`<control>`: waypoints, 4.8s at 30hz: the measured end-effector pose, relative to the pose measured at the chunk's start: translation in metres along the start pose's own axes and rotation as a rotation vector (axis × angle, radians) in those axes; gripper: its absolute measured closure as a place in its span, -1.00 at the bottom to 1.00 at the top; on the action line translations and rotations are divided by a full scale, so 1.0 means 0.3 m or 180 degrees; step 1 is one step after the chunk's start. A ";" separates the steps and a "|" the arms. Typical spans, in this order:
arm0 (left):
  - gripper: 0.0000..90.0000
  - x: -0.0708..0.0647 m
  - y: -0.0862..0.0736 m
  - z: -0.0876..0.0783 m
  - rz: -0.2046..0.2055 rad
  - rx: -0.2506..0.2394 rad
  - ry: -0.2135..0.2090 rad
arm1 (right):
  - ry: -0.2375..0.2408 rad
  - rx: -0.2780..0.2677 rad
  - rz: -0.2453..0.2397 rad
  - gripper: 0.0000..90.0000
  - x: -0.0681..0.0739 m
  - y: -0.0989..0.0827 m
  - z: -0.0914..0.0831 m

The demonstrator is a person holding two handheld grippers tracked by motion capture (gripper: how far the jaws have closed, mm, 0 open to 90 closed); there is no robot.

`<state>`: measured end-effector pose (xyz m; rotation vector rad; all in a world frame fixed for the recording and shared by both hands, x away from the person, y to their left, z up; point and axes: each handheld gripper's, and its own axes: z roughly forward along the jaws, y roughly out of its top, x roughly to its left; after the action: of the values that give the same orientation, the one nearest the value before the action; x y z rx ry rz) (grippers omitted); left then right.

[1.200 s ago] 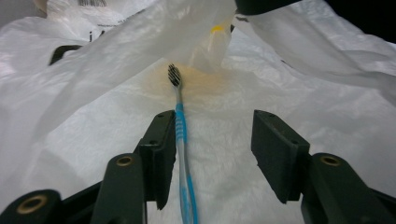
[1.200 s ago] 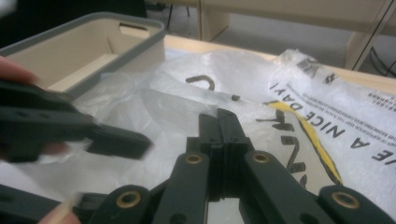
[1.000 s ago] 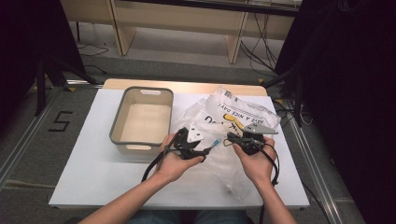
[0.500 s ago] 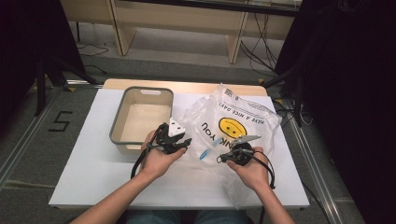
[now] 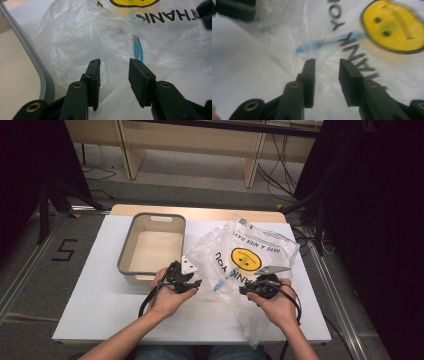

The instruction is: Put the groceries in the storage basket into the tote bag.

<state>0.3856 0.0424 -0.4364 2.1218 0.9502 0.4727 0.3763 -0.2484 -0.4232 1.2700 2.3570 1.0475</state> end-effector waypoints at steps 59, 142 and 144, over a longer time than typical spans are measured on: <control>-0.03 0.054 -0.155 -0.019 -0.0325 0.0226 0.0042 | -0.0741 0.0440 0.1118 0.37 -0.121 -0.225 -0.070; 0.93 -0.073 -0.190 -0.081 -0.0089 0.0606 -0.0722 | -0.1565 0.0251 0.0666 0.95 -0.365 -0.192 -0.081; 0.69 -0.066 -0.188 -0.092 -0.0115 0.0502 -0.0632 | -0.1560 0.0243 0.0683 0.83 -0.362 -0.192 -0.085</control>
<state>0.3296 0.0659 -0.4617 2.2394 0.9354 0.1692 0.3905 -0.3686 -0.4567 1.6182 1.9353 0.6078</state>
